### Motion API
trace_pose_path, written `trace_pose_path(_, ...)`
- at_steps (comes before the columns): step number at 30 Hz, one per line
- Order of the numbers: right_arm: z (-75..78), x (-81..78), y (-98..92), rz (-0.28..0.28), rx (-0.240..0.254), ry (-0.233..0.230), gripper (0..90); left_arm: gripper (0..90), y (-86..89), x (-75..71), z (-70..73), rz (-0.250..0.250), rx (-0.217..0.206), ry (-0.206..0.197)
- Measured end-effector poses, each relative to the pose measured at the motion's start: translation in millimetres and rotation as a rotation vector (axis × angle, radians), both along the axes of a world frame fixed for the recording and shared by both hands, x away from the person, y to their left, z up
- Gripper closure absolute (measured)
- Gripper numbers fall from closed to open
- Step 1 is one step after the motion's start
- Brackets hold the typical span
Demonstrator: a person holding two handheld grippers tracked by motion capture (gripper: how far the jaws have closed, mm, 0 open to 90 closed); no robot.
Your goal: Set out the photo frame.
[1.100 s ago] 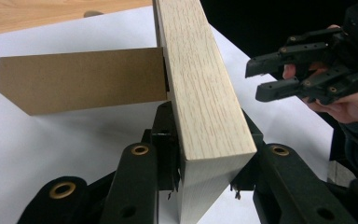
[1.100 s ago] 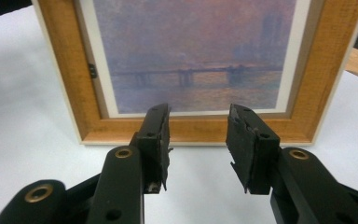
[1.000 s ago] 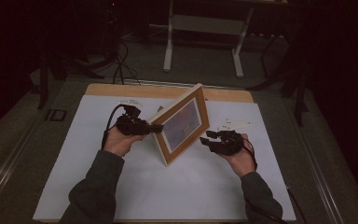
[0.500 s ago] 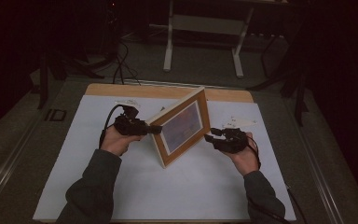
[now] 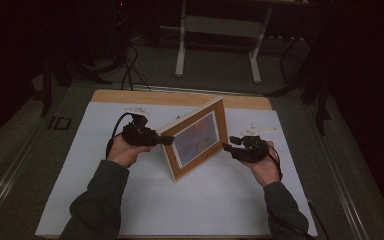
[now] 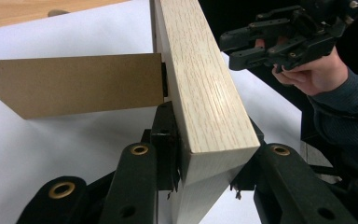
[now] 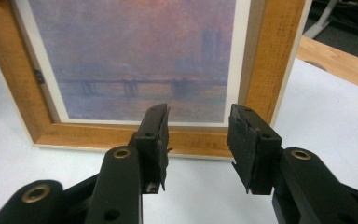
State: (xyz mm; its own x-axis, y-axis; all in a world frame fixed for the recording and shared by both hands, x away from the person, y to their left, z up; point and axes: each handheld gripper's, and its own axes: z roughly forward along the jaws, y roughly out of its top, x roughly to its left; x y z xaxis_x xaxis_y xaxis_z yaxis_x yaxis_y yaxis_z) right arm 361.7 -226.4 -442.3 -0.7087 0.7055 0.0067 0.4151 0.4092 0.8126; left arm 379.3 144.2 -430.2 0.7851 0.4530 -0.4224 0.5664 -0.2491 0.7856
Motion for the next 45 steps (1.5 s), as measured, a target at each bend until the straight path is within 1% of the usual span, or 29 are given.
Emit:
trace_pose_path(8, -1.9, 2.7, -3.5, -0.025, 0.006, 0.011, 56.0, 69.5, -0.2, -0.4, -0.2, -0.025, -0.005, 0.004)
trace_pose_path(11, 0.5, 5.2, -3.9, -0.044, 0.006, 0.005, 54.9, 69.5, -1.1, -0.7, 0.1, -0.033, 0.0, 0.004)
trace_pose_path(16, 3.1, 7.5, -4.3, -0.06, 0.012, 0.0, 54.1, 69.3, -1.3, -0.9, -0.2, -0.047, -0.004, 0.003)
trace_pose_path(17, 4.1, 8.7, -4.8, -0.068, 0.014, -0.001, 53.9, 69.3, -2.1, -1.4, -0.3, -0.059, -0.005, -0.002)
trace_pose_path(20, 4.9, 10.0, -5.1, -0.075, 0.013, -0.002, 53.7, 69.3, -2.9, -2.0, -0.4, -0.071, -0.006, -0.003)
trace_pose_path(21, 5.7, 11.2, -5.3, -0.08, 0.016, -0.001, 52.9, 69.3, -4.0, -2.6, -0.4, -0.084, -0.007, -0.009)
trace_pose_path(26, 7.7, 12.1, -6.9, -0.093, 0.022, -0.004, 52.0, 69.4, -6.3, -3.9, -0.2, -0.106, -0.006, -0.019)
trace_pose_path(29, 9.9, 12.7, -9.8, -0.113, 0.034, -0.012, 51.9, 69.3, -8.4, -4.1, -0.7, -0.123, -0.012, -0.021)
trace_pose_path(33, 13.2, 14.8, -13.5, -0.132, 0.033, -0.017, 50.6, 69.4, -12.2, -3.6, -0.9, -0.129, -0.014, -0.029)
trace_pose_path(38, 19.2, 20.2, -20.4, -0.173, 0.05, -0.02, 49.1, 69.5, -14.6, -1.8, -2.0, -0.128, -0.021, -0.032)
trace_pose_path(45, 22.8, 30.0, -22.2, -0.182, 0.058, -0.014, 46.5, 69.7, -14.6, -1.0, -2.2, -0.124, -0.02, -0.047)
